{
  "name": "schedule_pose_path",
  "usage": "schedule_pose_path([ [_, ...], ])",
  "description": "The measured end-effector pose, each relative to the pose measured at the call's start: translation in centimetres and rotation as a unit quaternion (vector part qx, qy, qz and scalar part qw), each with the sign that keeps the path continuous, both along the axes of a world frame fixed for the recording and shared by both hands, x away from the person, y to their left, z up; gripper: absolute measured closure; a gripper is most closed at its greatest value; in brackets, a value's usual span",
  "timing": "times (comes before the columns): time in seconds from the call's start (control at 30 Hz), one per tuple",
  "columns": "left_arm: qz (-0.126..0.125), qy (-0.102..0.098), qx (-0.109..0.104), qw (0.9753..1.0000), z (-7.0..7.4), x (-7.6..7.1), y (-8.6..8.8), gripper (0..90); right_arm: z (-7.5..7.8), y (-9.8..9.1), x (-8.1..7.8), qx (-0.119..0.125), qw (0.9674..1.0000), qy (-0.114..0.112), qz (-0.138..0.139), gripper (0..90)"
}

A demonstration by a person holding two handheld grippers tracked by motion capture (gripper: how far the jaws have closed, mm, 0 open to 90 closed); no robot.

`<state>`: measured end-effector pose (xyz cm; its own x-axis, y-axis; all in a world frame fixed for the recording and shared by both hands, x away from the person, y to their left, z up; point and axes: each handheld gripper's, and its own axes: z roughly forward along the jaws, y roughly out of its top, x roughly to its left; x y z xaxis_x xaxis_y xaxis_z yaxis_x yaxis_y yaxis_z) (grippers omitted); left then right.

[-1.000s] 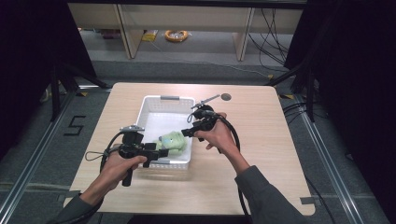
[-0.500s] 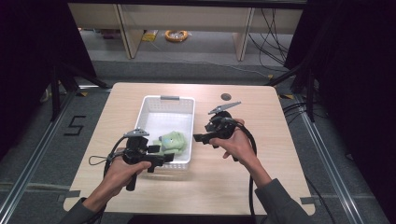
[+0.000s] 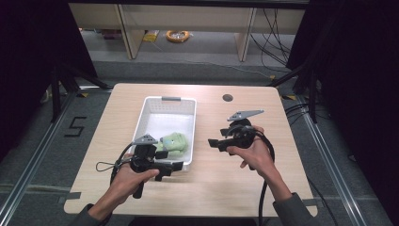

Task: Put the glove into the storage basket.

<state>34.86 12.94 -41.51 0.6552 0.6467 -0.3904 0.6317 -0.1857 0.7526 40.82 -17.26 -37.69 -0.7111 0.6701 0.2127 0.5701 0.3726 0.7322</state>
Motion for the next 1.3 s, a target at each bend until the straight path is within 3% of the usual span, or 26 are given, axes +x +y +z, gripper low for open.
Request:
schedule_pose_path([
  [0.1, -0.003, -0.004, -0.002, 1.0000, -0.1, -0.2, -0.3, 18.5, -0.1, -0.6, -0.2, 0.003, 0.9999, -0.010, 0.002, 32.7],
  [0.2, -0.005, -0.008, 0.000, 1.0000, -0.2, -0.5, -0.6, 18.5, -0.1, -1.4, -1.0, 0.005, 1.0000, 0.000, -0.007, 32.7],
  [0.23, -0.005, -0.011, 0.004, 0.9999, -0.3, -0.7, -0.8, 18.5, -0.4, -1.9, -1.3, 0.016, 0.9997, -0.017, -0.009, 32.4],
  [0.33, -0.006, -0.016, 0.008, 0.9998, -0.4, -0.9, -1.1, 18.5, -0.7, -2.7, -1.8, 0.023, 0.9996, -0.011, -0.011, 32.3],
  [0.37, -0.013, -0.017, 0.011, 0.9997, -0.5, -0.9, -1.1, 18.5, -0.8, -3.0, -1.8, 0.018, 0.9996, -0.020, -0.007, 32.3],
  [0.43, -0.005, -0.021, 0.006, 0.9998, -0.6, -1.1, -1.4, 18.5, -0.8, -3.1, -2.1, 0.025, 0.9995, -0.011, -0.014, 32.2],
  [0.47, -0.016, -0.015, 0.008, 0.9997, -0.6, -1.1, -1.4, 18.5, -0.9, -3.3, -2.3, 0.023, 0.9995, -0.010, -0.018, 32.1],
  [0.93, -0.024, -0.027, -0.002, 0.9993, -1.8, -2.1, -2.1, 18.6, -3.0, -5.6, -4.4, 0.039, 0.9987, -0.014, -0.030, 31.2],
  [1.07, -0.026, -0.034, 0.004, 0.9991, -2.1, -2.6, -2.2, 18.5, -3.6, -6.1, -4.8, 0.031, 0.9989, -0.009, -0.033, 29.3],
  [1.2, -0.034, -0.035, 0.009, 0.9987, -2.5, -2.8, -2.3, 18.4, -4.2, -6.8, -5.0, 0.033, 0.9987, -0.016, -0.035, 26.0],
  [1.27, -0.032, -0.032, 0.007, 0.9989, -2.8, -3.0, -2.2, 18.4, -4.9, -7.1, -5.5, 0.049, 0.9979, -0.008, -0.042, 23.2],
  [1.3, -0.031, -0.035, 0.005, 0.9989, -2.9, -3.1, -2.2, 18.4, -5.0, -7.3, -5.5, 0.042, 0.9982, -0.008, -0.041, 22.7],
])
